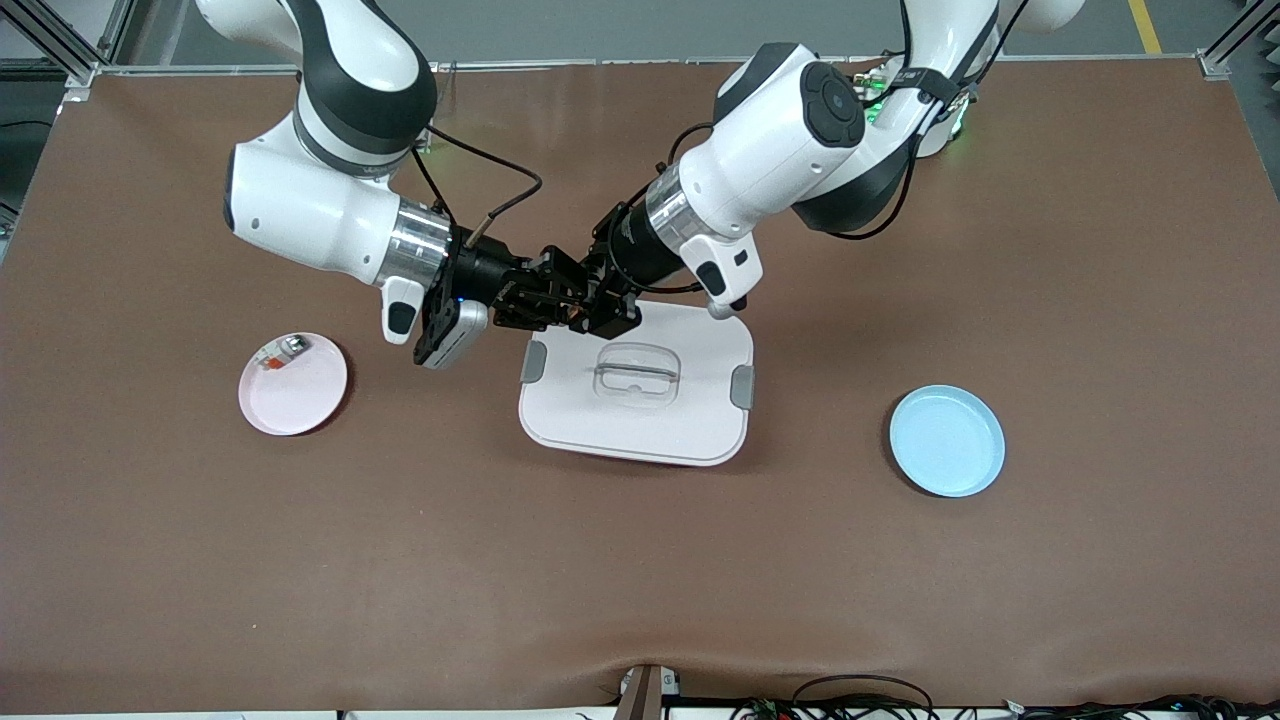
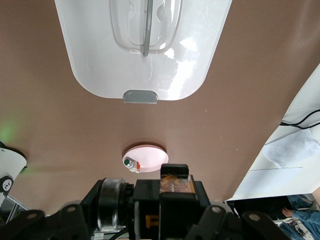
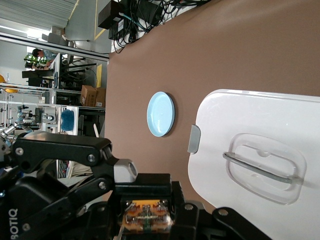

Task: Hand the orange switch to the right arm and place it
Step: 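Close the right gripper on the switch held by the left gripper, then open the left gripper and pull it back while the right gripper holds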

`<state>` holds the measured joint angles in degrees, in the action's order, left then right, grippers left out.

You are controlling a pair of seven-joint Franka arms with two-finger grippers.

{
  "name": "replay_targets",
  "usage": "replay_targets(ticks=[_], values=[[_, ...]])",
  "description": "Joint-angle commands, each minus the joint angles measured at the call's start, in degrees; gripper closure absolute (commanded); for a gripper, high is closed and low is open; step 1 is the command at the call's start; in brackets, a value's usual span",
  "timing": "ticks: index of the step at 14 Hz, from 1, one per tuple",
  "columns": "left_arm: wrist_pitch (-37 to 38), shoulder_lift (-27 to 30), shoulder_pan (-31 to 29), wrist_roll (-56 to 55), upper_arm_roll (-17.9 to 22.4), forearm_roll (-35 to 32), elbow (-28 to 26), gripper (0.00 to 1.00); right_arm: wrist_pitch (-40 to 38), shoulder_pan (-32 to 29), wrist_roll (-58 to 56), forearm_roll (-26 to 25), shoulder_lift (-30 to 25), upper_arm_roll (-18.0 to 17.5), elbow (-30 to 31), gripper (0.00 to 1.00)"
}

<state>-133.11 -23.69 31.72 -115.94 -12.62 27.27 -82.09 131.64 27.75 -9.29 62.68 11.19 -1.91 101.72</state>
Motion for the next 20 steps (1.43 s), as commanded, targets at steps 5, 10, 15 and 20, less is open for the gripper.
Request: replay_targets(ticks=[5,10,15,20], values=[[-0.31,0.14,0.36,0.8,0.23,-0.02,0.09,0.0,-1.12,0.02,1.46,0.25,0.93,0.5,-1.43,1.0],[-0.31,0.23,-0.16,0.8,0.23,-0.03,0.18,0.0,-2.0,-0.16,1.38,0.16,1.02,0.5,-1.43,1.0],[-0.31,0.4,-0.6,0.8,0.58,-1.17,0.09,0.0,-6.12,-1.38,-5.71,-1.33,1.2,0.77,-1.43,1.0],[-0.22,0.05,-2.1,1.93,0.84,-3.45,-1.48,0.0,-13.59,-7.26,-20.49,-7.89,2.34,0.86,-1.26,1.0]])
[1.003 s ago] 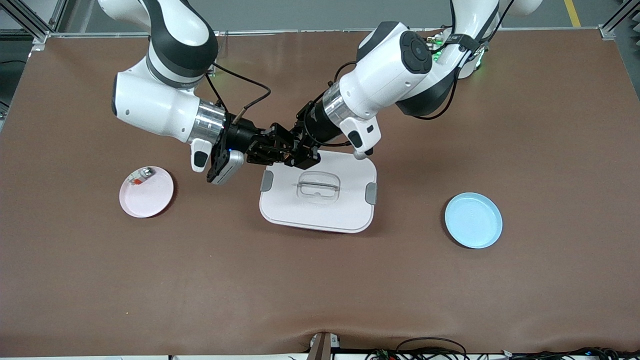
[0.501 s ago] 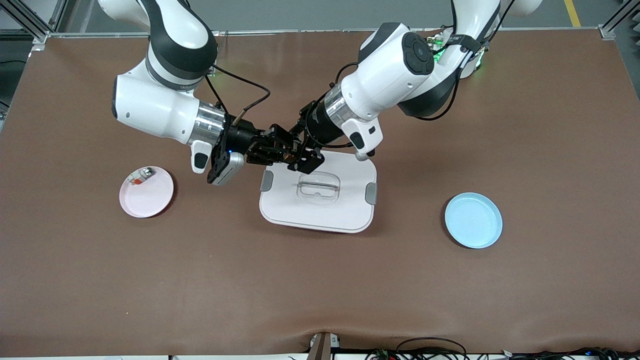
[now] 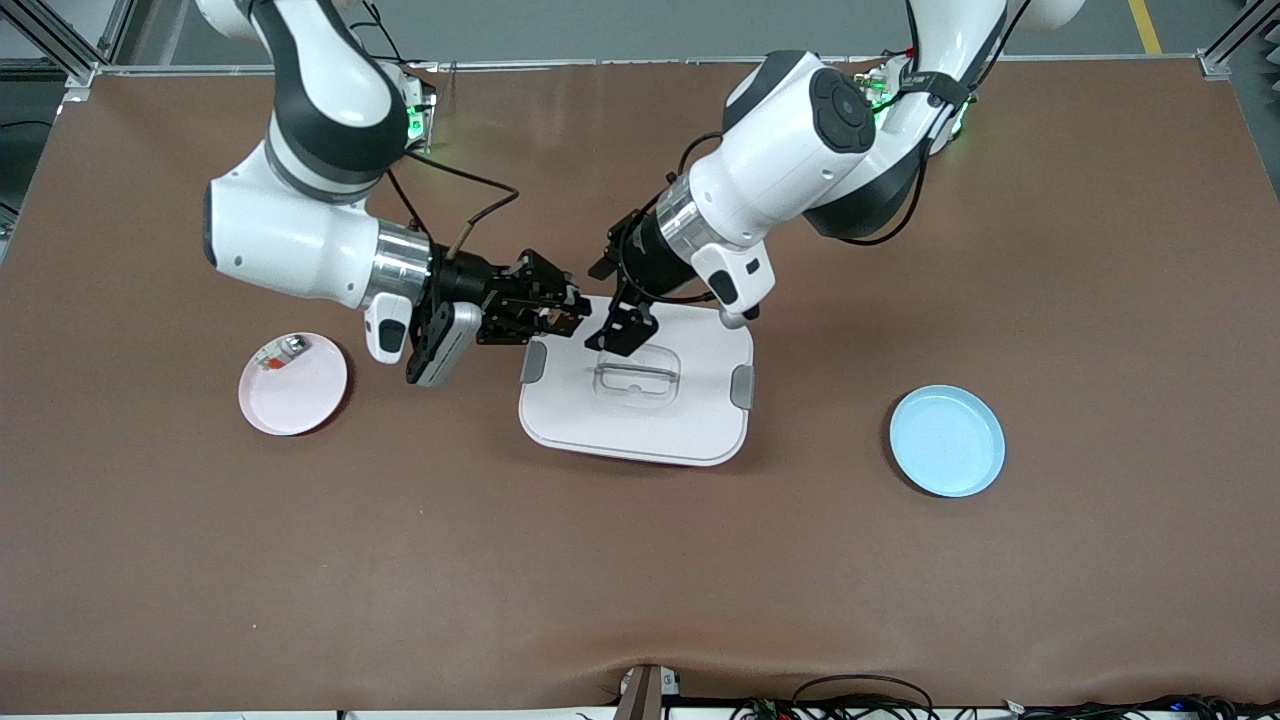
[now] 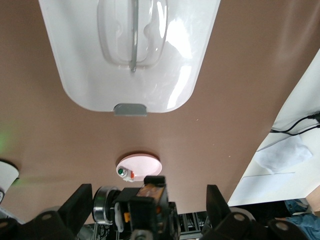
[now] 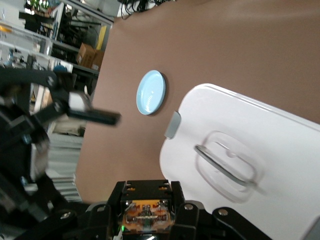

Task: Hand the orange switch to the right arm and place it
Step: 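Open the left gripper and pull it back while the right gripper holds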

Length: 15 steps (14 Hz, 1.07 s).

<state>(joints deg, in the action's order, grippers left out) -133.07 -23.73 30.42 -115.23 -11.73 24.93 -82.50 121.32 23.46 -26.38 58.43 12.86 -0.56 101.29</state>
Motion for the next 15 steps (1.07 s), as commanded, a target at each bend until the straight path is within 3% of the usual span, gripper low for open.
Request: replay_targets(ticks=[1,4,7,15], values=[[-0.26,0.0,-1.58,2.98,-0.05,-1.03,-1.43,0.0,-4.85,-4.54,-5.33,-6.63,0.68,-0.49,-0.83,1.0],[0.09,1.04,-2.9,5.96,-0.05,-1.11,-4.67,0.0,-10.38,-8.24,-12.61,-12.53,1.03,-0.49,-0.74,1.0],[0.09,5.08,-5.8,13.34,-0.05,-1.11,-11.43,0.0,-11.27,-10.53,-17.99,-23.42,1.11,-0.49,-0.74,1.0],[0.09,14.84,-16.52,42.16,-0.05,-1.11,-26.2,0.0,-14.18,-13.0,-31.09,-43.64,0.94,-0.41,-0.3,1.0]])
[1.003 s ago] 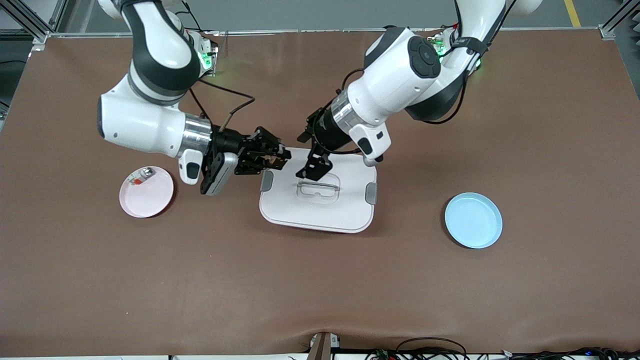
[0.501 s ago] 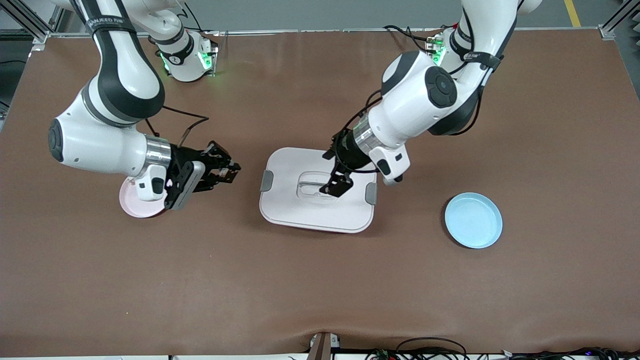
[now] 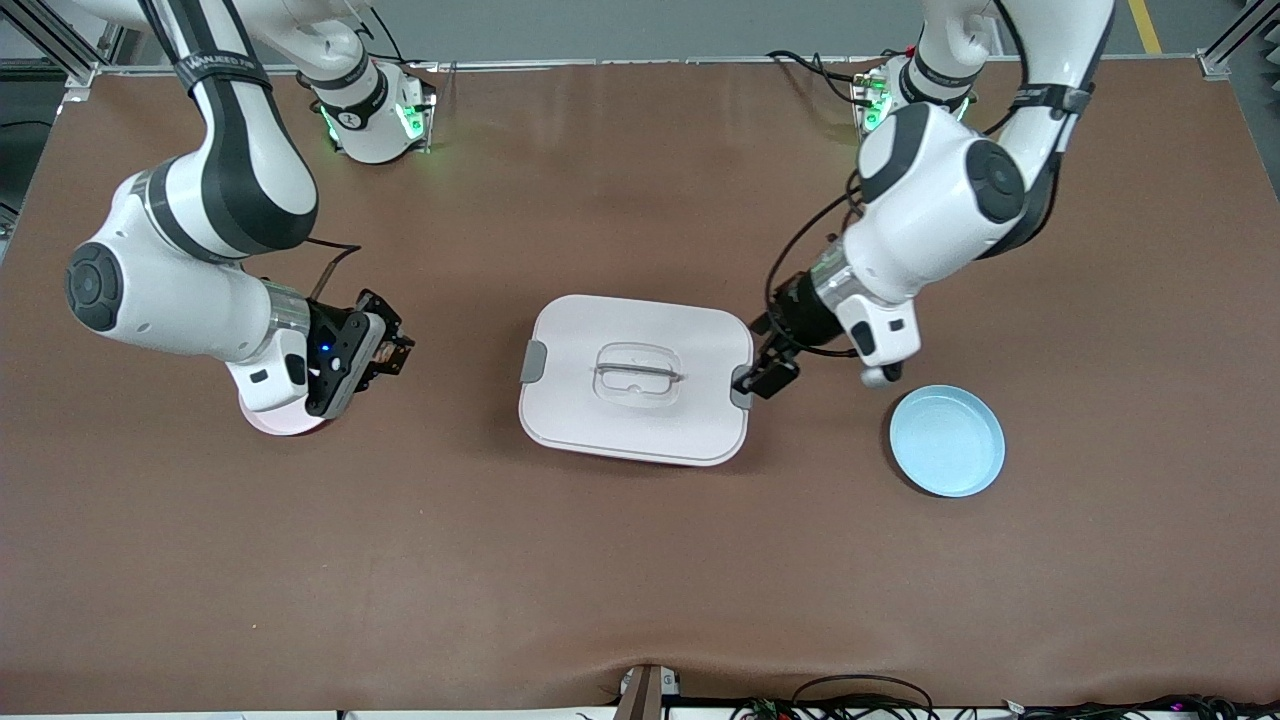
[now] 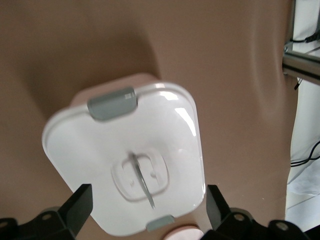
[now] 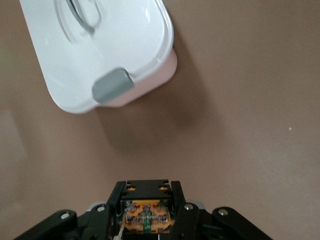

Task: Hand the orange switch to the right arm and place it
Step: 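Lower the switch toward the white plate while the left gripper retracts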

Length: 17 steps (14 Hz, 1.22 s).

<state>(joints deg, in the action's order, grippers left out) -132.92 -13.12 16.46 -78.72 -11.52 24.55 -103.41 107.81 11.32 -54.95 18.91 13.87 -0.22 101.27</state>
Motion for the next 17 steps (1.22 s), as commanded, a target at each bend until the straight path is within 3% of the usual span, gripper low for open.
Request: replay_targets(ticks=[1,4,7,11,17], values=[[0.02,5.37,-4.14,9.25,-0.26,-0.73,-7.4,0.0,-0.58,-1.21,-3.4,-6.06,-0.07,-0.83,-0.11,1.0],[0.11,7.49,-9.06,20.84,-0.26,-2.04,-11.45,0.0,1.25,-2.26,-7.44,-9.94,-0.24,-0.75,2.6,1.0],[0.2,9.07,-12.32,33.59,-0.26,-8.88,-13.91,0.0,6.08,-4.28,-14.55,-10.55,-0.6,-0.75,7.43,1.0],[0.2,8.99,-15.84,56.78,-0.26,-15.57,-14.19,0.0,10.92,-8.24,-22.38,-12.93,-0.6,-0.75,11.75,1.0],[0.2,8.55,-21.46,71.77,-0.26,-18.49,-12.61,0.0,21.72,-13.59,-33.37,-14.07,-0.33,-0.75,19.12,1.0]])
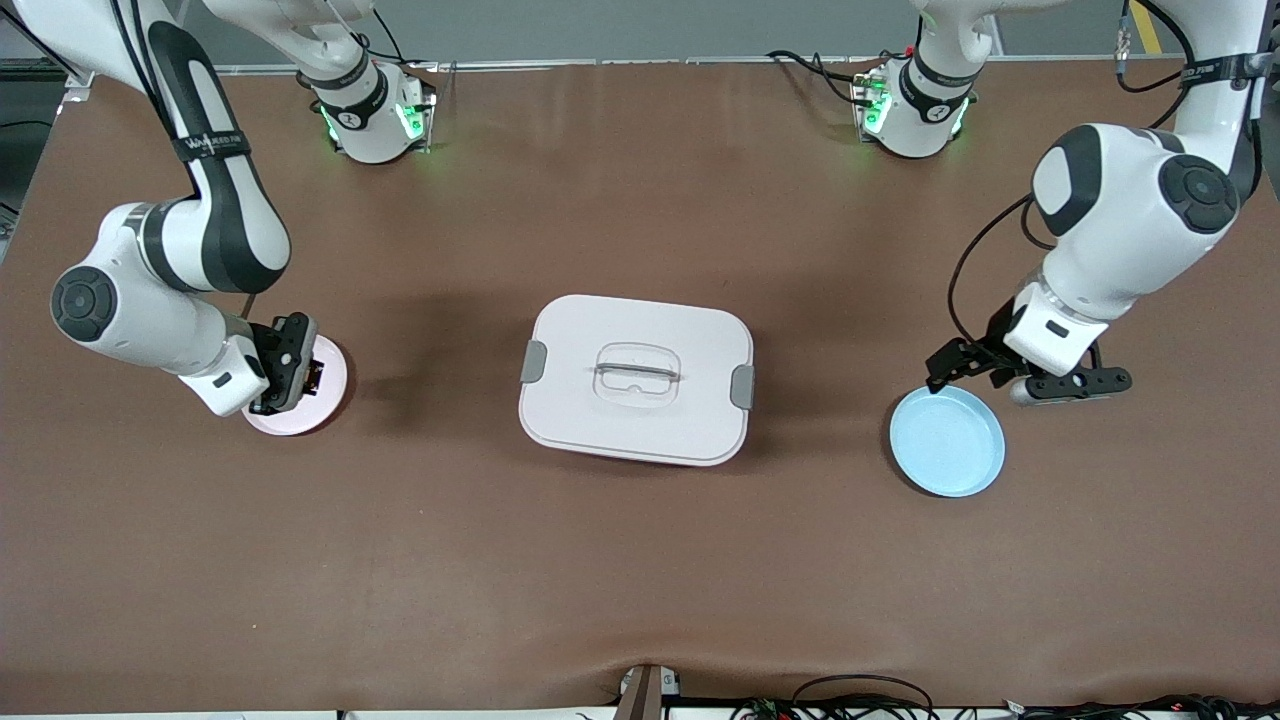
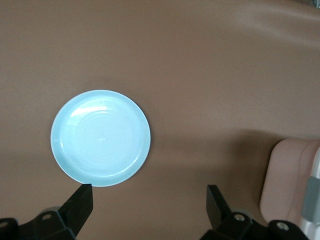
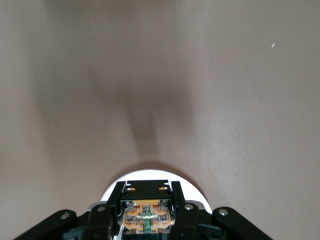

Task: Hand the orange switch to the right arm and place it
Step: 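Lower the switch toward the white plate while the left gripper retracts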

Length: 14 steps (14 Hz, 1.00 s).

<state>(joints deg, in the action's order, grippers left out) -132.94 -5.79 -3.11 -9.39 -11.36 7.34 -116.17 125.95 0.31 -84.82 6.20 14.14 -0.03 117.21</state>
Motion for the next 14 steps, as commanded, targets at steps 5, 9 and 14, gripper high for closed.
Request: replay_targets(ticks=[5,9,14], values=[[10.49,0.79,-5.06,2.45,-0.51,-1.63,10.42,0.0,15.01,-6.11,-9.73,-3.03,1.5,-0.93,9.17,1.0],[18.67,1.22,-6.91,2.53,-0.42,-1.63,17.97,0.0,17.65,-6.81,-14.14,-3.47,4.49,-0.93,9.27,1.0],[25.71,1.66,-8.05,2.45,-0.33,-2.94,24.49,0.0,21.25,-7.43,-14.67,-3.47,5.63,-0.93,11.11,1.0]])
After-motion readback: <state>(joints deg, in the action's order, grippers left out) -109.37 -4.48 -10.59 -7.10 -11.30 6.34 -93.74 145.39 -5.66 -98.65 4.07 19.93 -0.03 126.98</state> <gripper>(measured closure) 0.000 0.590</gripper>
